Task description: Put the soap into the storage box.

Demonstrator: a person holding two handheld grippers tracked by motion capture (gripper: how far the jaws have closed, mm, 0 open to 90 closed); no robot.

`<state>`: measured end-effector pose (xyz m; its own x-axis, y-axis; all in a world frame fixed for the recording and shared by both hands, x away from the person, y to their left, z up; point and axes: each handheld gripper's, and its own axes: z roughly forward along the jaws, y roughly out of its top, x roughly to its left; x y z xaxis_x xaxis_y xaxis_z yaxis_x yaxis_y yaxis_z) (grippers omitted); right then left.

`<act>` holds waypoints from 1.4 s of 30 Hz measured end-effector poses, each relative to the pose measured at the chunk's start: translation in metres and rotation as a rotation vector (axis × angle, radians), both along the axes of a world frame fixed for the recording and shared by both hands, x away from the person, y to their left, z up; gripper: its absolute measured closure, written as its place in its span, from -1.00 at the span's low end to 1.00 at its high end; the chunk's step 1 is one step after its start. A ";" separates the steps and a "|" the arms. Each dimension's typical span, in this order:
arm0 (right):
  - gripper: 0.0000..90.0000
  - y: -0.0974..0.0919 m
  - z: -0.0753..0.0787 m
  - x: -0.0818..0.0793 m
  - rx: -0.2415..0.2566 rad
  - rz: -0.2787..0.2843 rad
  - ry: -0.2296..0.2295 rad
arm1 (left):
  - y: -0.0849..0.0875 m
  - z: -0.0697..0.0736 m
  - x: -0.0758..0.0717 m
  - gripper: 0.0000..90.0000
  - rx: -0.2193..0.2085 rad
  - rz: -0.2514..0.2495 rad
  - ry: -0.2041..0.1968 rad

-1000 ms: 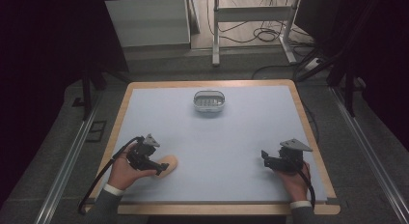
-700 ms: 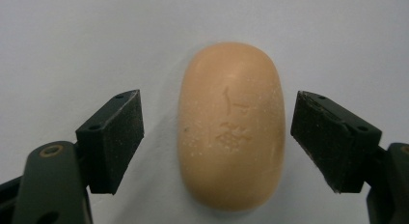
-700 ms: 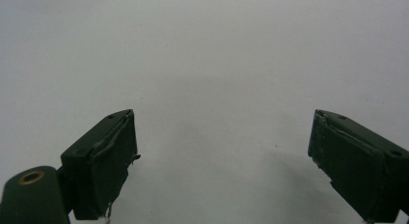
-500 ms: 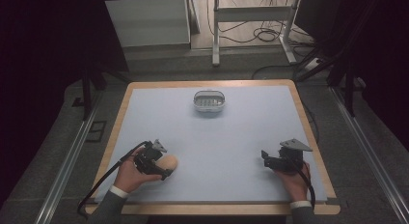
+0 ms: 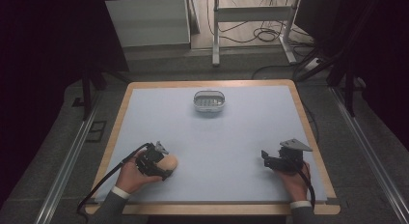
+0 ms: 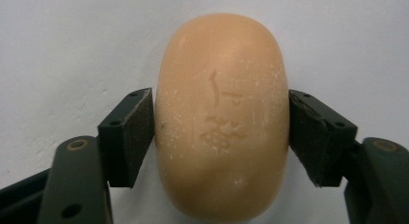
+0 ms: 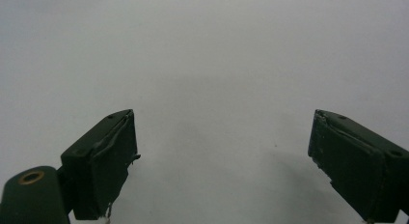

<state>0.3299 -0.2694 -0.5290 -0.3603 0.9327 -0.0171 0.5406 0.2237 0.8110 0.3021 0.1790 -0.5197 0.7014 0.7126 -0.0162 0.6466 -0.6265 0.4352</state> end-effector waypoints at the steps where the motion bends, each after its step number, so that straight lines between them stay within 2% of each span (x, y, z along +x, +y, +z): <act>1: -0.77 0.000 0.000 0.000 0.000 0.000 0.000 | 0.000 0.000 0.000 -0.29 0.002 -0.001 0.001; 9: -0.77 0.000 0.000 0.000 -0.001 -0.003 0.001 | 0.001 0.002 0.003 -0.27 0.004 -0.006 0.004; 20: -0.77 0.000 0.000 0.000 -0.002 -0.004 0.001 | 0.006 0.014 0.009 -0.27 -0.027 -0.011 -0.007; 42: -0.77 0.000 0.000 0.001 -0.001 -0.007 0.002 | -0.009 0.040 0.023 -0.27 -0.028 -0.030 -0.062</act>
<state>0.3304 -0.2696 -0.5291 -0.3540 0.9351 -0.0171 0.5442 0.2208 0.8094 0.3251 0.1699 -0.4800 0.7228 0.6910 0.0084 0.5990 -0.6324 0.4912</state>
